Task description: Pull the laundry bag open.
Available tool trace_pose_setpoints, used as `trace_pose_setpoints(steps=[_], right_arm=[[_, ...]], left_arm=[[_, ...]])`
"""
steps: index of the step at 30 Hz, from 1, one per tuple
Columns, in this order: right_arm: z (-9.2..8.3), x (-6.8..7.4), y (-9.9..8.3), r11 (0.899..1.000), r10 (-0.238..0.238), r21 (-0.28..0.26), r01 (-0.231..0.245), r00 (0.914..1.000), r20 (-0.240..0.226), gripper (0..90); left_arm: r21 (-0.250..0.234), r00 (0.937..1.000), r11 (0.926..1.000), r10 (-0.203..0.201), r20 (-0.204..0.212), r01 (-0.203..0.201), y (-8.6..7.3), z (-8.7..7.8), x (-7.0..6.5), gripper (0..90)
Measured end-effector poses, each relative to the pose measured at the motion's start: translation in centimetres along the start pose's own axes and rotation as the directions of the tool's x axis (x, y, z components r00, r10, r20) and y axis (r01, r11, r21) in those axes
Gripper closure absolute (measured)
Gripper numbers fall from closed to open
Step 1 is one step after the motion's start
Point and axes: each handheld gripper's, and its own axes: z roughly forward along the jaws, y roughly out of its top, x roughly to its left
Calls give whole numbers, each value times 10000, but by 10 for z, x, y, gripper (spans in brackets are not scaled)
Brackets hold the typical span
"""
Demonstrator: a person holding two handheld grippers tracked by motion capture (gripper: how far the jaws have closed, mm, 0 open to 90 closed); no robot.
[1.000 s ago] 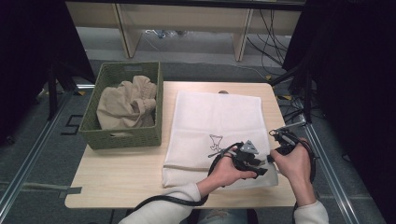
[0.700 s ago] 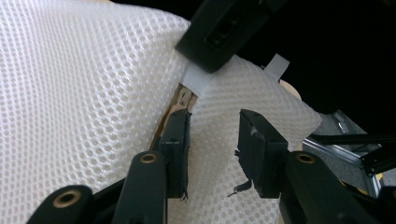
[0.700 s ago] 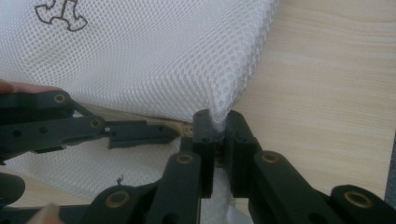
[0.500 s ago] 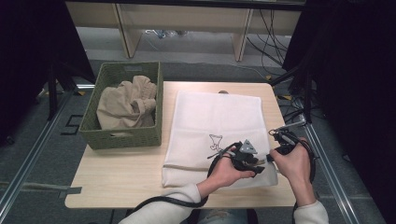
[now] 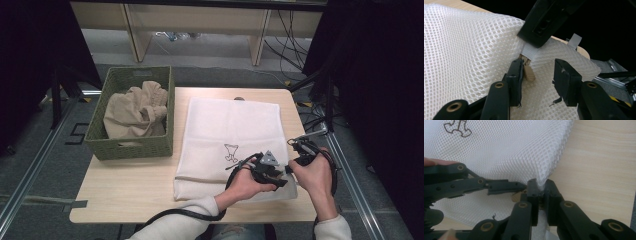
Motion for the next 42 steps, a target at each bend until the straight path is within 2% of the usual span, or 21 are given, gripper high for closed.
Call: trace_pose_setpoints(steps=[4, 9, 11, 12, 14, 15, 19, 21, 23, 24, 27, 28, 29, 30, 31, 32, 34, 35, 36, 42], right_arm=[[1, 0, 1, 9999, -6, 151, 6, 10000, 25, 850], [1, 1, 0, 9999, -65, 87, 65, 10000, -13, 849], [1, 1, 1, 9999, -22, 116, 22, 10000, -29, 850], [1, 1, 1, 9999, -72, 100, 73, 10000, -39, 850], [1, 1, 1, 9999, 34, 141, -32, 9999, -120, 850], [1, 3, 1, 9997, 124, 200, -123, 9999, -30, 850], [2, 2, 1, 9999, -61, 149, 62, 9999, -113, 850], [2, 2, 1, 9998, -109, 145, 111, 9999, -120, 849], [2, 3, 1, 9998, -140, 108, 142, 9997, -209, 849], [3, 3, 1, 9998, -130, 115, 131, 9998, -149, 850], [2, 5, 1, 9998, 65, 201, -63, 9999, -87, 849], [2, 4, 1, 9999, -80, 135, 81, 9999, -72, 849], [2, 4, 1, 9999, -80, 135, 81, 9999, -72, 849], [2, 4, 1, 9999, -105, 101, 106, 9999, -88, 850], [1, 6, 1, 9998, 127, 164, -124, 9998, -158, 849], [1, 6, 1, 9998, 127, 164, -124, 9998, -158, 849], [1, 4, 1, 9999, -92, 113, 95, 9997, -234, 850], [1, 6, 1, 9997, 169, 185, -165, 9997, -179, 850], [1, 3, 1, 9998, -183, 31, 184, 9997, -174, 850], [0, 3, 1, 9999, -134, 22, 135, 9998, -175, 850]], left_arm=[[112, 10000, 9999, 15, -83, -14, -1, -2, 0, 635], [28, 9988, 9993, -377, -305, 378, -2, -4, 0, 665], [29, 9985, 9992, -408, -372, 410, -3, -5, 0, 676], [4, 9991, 9994, -354, -250, 354, -3, -5, 0, 678], [120, 9992, 9996, -236, -312, 240, -4, -6, -1, 677], [129, 9989, 9995, -300, -349, 305, -5, -6, -2, 673], [93, 9985, 9991, -399, -372, 403, -6, -6, 0, 698], [213, 9971, 9983, -524, -545, 536, -5, -6, 0, 718], [438, 9985, 9986, -269, -474, 290, -3, -7, 1, 753], [405, 9972, 9988, -252, -707, 281, -2, -6, -1, 764], [516, 9972, 9985, -148, -732, 186, -2, -5, 0, 780], [675, 9945, 9976, 227, -1022, -158, -2, -5, -1, 798], [675, 9945, 9976, 227, -1022, -158, -2, -5, -1, 807], [745, 9929, 9965, 467, -1092, -386, -2, -5, -1, 807], [791, 9915, 9952, 662, -1116, -575, -1, -5, -2, 819], [791, 9915, 9952, 662, -1116, -575, -1, -5, -2, 823], [900, 9888, 9929, 889, -1202, -783, -1, -6, -2, 827], [895, 9897, 9931, 864, -1142, -764, -1, -7, -2, 833], [810, 9911, 9953, 619, -1179, -525, -1, -7, -3, 864], [801, 9931, 9956, 575, -1022, -494, 1, -9, -1, 866]])
